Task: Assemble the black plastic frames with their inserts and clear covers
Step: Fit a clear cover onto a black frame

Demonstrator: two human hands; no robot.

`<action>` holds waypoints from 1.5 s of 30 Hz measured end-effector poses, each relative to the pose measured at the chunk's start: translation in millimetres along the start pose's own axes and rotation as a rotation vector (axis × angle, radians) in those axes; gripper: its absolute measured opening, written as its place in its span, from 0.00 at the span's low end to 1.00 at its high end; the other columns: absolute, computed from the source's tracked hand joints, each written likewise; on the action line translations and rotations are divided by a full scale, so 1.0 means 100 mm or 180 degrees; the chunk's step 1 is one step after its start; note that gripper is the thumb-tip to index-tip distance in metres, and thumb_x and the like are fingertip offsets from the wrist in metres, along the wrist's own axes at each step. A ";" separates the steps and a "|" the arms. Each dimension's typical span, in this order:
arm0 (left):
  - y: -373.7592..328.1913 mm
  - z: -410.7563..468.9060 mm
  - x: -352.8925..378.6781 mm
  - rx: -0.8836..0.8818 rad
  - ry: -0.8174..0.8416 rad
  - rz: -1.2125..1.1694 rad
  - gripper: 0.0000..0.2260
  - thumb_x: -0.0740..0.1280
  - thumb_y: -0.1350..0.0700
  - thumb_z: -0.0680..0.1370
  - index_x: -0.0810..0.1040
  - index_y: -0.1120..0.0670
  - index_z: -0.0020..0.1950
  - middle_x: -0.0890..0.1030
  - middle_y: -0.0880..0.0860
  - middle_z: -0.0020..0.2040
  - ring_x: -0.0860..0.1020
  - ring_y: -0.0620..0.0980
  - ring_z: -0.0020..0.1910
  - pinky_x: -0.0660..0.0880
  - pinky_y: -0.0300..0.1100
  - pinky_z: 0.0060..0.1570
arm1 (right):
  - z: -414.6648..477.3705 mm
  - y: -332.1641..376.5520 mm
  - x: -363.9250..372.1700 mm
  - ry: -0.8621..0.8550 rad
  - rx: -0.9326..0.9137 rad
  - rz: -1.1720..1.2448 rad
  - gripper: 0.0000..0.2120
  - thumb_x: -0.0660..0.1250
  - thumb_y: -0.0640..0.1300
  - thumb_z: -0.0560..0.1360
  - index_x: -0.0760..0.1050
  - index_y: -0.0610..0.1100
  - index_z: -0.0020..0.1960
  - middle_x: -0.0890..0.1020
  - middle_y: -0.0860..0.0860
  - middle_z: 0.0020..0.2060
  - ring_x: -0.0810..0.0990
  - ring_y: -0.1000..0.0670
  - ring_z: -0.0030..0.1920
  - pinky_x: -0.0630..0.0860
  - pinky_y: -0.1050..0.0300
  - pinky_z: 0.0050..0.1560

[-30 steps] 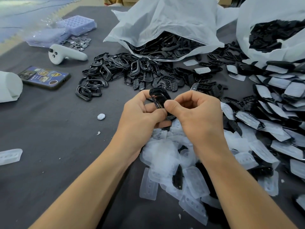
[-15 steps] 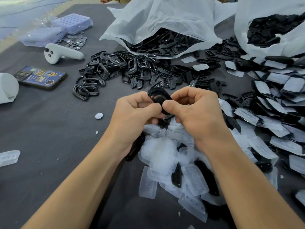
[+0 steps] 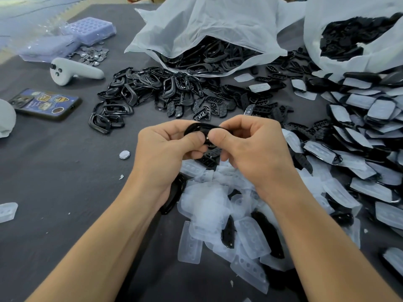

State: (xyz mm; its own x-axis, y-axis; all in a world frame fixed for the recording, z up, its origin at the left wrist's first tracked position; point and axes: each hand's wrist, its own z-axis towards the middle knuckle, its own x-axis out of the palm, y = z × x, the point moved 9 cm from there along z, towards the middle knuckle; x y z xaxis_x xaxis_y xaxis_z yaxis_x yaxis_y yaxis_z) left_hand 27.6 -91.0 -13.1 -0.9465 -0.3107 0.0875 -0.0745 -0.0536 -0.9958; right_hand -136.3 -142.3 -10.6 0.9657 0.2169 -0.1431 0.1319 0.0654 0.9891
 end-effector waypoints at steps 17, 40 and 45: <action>-0.04 -0.02 0.02 0.0308 0.0147 0.1088 0.10 0.76 0.59 0.71 0.89 0.44 0.47 0.88 0.49 0.40 0.85 0.48 0.38 0.83 0.46 0.43 | -0.04 0.03 0.06 0.0315 -0.0228 -0.0398 0.05 0.74 0.39 0.74 0.83 0.47 0.42 0.83 0.49 0.26 0.79 0.53 0.24 0.75 0.56 0.30; 0.21 -0.08 0.17 -0.0454 0.0066 0.0320 0.05 0.76 0.65 0.75 0.85 0.56 0.47 0.87 0.55 0.36 0.84 0.50 0.34 0.80 0.40 0.32 | -0.06 -0.11 0.07 0.0635 0.0405 0.0309 0.05 0.69 0.32 0.77 0.81 0.39 0.48 0.79 0.49 0.30 0.73 0.54 0.26 0.69 0.61 0.27; 0.16 -0.11 0.23 -0.0240 0.0110 0.0291 0.06 0.75 0.65 0.77 0.85 0.55 0.50 0.87 0.57 0.37 0.84 0.53 0.34 0.82 0.43 0.36 | -0.06 -0.13 0.08 0.0614 0.0541 0.0411 0.09 0.68 0.33 0.79 0.79 0.42 0.41 0.77 0.50 0.27 0.69 0.55 0.25 0.65 0.64 0.24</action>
State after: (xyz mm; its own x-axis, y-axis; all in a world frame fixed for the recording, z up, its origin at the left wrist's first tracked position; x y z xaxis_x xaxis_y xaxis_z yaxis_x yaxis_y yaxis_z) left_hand 1.0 -89.0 -27.6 -0.9606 -0.2780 -0.0034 -0.0096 0.0453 -0.9989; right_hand -131.9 -135.8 -24.9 0.9186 0.3952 -0.0032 0.0618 -0.1357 0.9888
